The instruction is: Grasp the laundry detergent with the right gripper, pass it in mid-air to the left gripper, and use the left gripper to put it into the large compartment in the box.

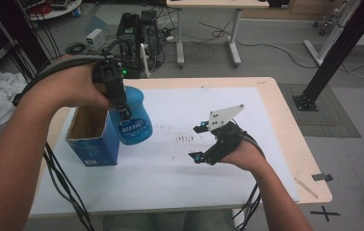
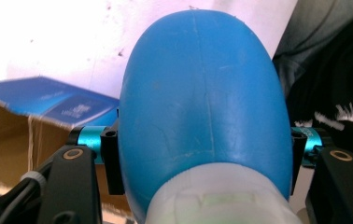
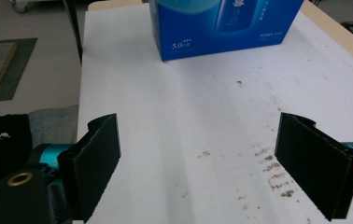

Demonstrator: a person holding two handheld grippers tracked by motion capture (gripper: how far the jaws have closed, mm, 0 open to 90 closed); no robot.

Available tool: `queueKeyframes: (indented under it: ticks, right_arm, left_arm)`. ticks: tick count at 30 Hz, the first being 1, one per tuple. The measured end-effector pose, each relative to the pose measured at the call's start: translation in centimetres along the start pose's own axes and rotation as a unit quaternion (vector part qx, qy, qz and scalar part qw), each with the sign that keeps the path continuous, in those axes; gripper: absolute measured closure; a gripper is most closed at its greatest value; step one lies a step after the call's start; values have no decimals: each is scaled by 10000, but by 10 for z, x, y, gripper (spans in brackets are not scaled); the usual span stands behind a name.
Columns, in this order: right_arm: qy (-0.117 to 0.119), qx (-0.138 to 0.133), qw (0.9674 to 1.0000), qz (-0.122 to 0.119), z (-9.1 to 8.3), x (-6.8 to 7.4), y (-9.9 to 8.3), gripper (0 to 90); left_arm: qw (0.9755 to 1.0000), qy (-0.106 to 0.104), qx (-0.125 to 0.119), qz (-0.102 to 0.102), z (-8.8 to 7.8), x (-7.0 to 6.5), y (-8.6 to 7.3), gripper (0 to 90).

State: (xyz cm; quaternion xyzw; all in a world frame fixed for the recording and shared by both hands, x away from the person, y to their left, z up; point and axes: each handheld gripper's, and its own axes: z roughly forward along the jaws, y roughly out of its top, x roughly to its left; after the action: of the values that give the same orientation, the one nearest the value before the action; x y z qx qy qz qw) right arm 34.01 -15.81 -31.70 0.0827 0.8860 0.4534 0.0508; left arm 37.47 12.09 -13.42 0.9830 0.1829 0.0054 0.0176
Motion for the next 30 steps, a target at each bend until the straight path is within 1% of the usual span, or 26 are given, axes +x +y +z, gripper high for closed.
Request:
queueKeyframes:
  ticks: [1,3,7,8,9,10,11,14,15,16,17,18,19,21,22,24,25,26,27,28,29,30]
  right_arm:
    - [35,37,10000,11,-1,-1,-1,134]
    - [4,90,9999,77,-1,-2,-2,134]
    - [21,161,9998,124,-1,-4,-3,134]
    - [28,193,9997,138,0,-4,-3,134]
    - [33,232,9997,120,0,-5,-3,134]
    - [25,281,9995,126,0,-5,-3,134]
    - [48,304,9994,124,1,-6,-3,134]
    - [14,419,9991,117,-1,-9,1,134]
    - [31,464,9989,100,-1,-10,3,134]
    - [-5,499,9987,112,-2,-11,4,134]
    - [22,543,9984,134,-3,-11,6,134]
    - [24,642,9979,123,-4,-13,8,133]
    - [22,722,9972,186,-5,-13,10,133]
    - [25,898,9958,152,-7,-16,13,133]
    - [43,1025,9946,179,-8,-18,14,133]
    - [8,1234,9923,140,-11,-20,17,133]
    - [-8,1378,9904,117,-12,-23,19,133]
    - [-14,1542,9880,93,-13,-24,22,133]
    - [-31,1623,9867,66,-14,-25,23,133]
    - [-2,1700,9854,94,-14,-26,24,133]
    - [-39,1763,9843,26,-15,-27,26,133]
    - [-73,1817,9833,-15,-15,-28,27,133]
  left_arm:
    - [10000,-28,-9,-69,-3,2,-3,381]
    - [9998,-16,-1,-203,-8,7,-9,381]
    - [9991,93,13,-408,-17,17,-20,380]
    - [9983,96,-97,-560,-18,18,-23,380]
    - [9983,65,-56,-577,-20,20,-26,380]
    - [9978,62,-119,-655,-22,22,-29,380]
    - [9979,51,-87,-645,-26,26,-33,380]
    - [9966,24,-165,-813,-33,32,-42,380]
    - [9964,18,-152,-829,-36,35,-45,380]
    - [9950,32,-238,-973,-36,36,-48,380]
    - [9952,25,-195,-962,-39,39,-51,380]
    - [9939,26,-228,-1077,-39,42,-54,380]
    - [9922,31,-263,-1219,-39,43,-56,380]
    - [9923,54,-181,-1225,-40,48,-61,380]
    - [9917,57,-184,-1274,-40,50,-62,380]
    - [9911,29,-135,-1326,-40,55,-68,380]
    - [9895,8,-174,-1431,-39,57,-71,380]
    - [9891,-3,-155,-1465,-39,58,-73,380]
    - [9883,-6,-155,-1519,-39,59,-75,380]
    - [9878,-10,-120,-1551,-39,61,-77,380]
    - [9868,-7,-106,-1616,-39,63,-79,380]
    - [9864,2,-87,-1641,-39,65,-80,380]
